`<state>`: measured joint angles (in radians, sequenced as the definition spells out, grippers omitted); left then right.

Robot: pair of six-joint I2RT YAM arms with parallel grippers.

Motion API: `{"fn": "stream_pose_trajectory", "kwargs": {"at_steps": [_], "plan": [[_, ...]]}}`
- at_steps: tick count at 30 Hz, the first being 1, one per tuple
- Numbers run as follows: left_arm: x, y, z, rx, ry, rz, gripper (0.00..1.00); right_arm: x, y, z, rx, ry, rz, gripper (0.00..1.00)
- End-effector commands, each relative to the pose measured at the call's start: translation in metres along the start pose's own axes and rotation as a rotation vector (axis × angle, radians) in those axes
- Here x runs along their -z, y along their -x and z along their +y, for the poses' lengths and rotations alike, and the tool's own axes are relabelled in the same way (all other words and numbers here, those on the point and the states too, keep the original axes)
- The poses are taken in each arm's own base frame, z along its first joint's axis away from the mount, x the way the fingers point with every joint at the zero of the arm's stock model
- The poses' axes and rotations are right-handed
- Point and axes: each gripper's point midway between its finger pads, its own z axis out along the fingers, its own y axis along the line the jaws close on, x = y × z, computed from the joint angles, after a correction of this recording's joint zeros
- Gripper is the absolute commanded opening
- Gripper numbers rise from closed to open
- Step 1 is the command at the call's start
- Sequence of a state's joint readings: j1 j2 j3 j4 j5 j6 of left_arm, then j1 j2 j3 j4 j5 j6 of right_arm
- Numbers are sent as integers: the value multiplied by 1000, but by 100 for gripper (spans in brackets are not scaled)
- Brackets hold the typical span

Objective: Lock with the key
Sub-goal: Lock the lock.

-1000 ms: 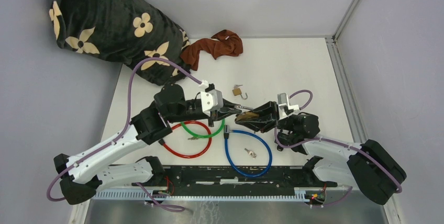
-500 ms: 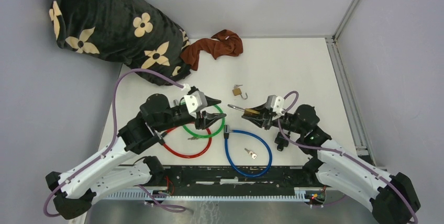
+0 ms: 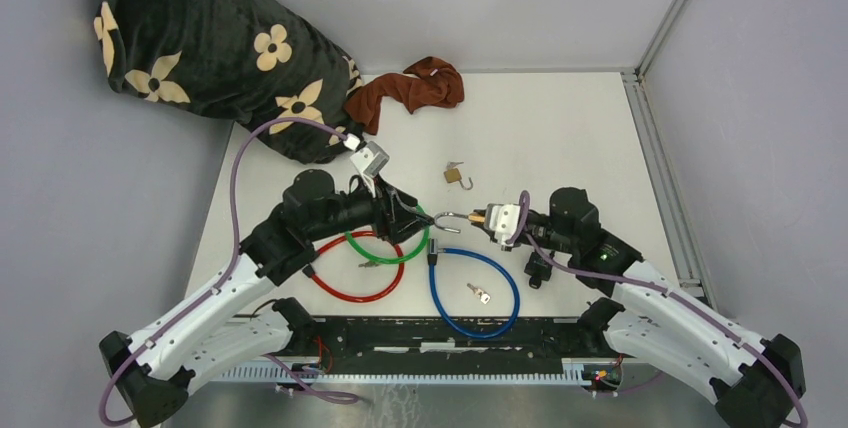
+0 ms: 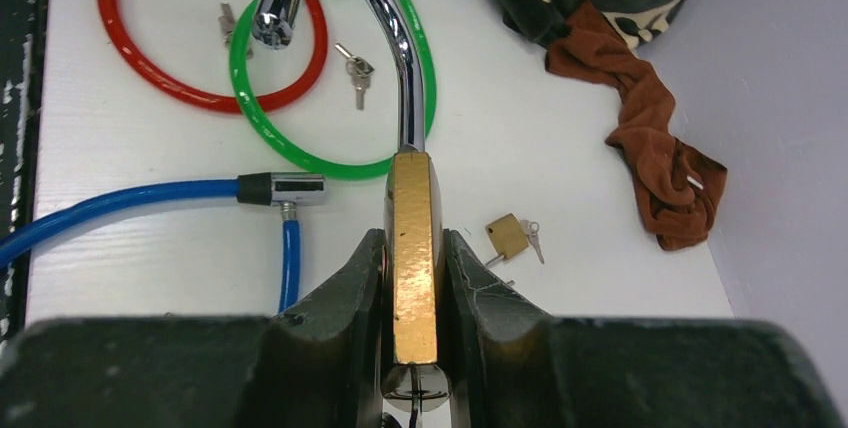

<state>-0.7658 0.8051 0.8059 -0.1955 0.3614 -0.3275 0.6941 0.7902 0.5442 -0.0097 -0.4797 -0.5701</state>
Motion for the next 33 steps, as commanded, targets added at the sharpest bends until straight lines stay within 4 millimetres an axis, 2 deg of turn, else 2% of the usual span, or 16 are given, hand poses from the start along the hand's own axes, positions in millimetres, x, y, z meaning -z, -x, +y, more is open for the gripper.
{"fn": "stream_pose_trajectory", "kwargs": {"at_steps": [1, 2, 6, 9, 13, 16, 18, 20, 21, 25, 26, 28, 33], "plan": [[-9, 8, -11, 221, -53, -37, 72, 1, 56, -14, 195, -4, -141, 0], [-12, 5, -8, 242, -48, -38, 73, 0, 56, -12, 197, 1, -142, 0], [-21, -14, -23, 261, -189, -1, 77, -3, 65, -18, 199, -24, -158, 0], [-27, -46, -10, 333, -148, 76, 79, -5, 77, -19, 213, -14, -206, 0], [-28, -49, -10, 311, -164, 67, 77, -7, 85, -15, 218, 9, -240, 0], [-27, -49, -11, 281, -180, 62, 65, -8, 89, -12, 214, 30, -260, 0], [-26, -54, -15, 262, -209, 77, 63, -9, 95, -11, 196, 44, -276, 0], [-25, -57, -13, 242, -208, 76, 56, -9, 99, -8, 179, 69, -290, 0], [-25, -55, -13, 221, -208, 65, 49, -10, 101, -4, 170, 94, -299, 0], [-19, -37, -19, 53, -248, 0, 6, -12, 106, 10, 75, 217, -281, 0], [-17, -33, -19, -4, -246, -12, 3, -12, 102, 16, 36, 254, -257, 0], [-11, -30, -16, -111, -228, -17, 2, -11, 102, 24, -10, 303, -248, 0], [4, -6, -8, -351, -154, -116, 2, 1, 109, 43, -105, 412, -305, 0]]}}
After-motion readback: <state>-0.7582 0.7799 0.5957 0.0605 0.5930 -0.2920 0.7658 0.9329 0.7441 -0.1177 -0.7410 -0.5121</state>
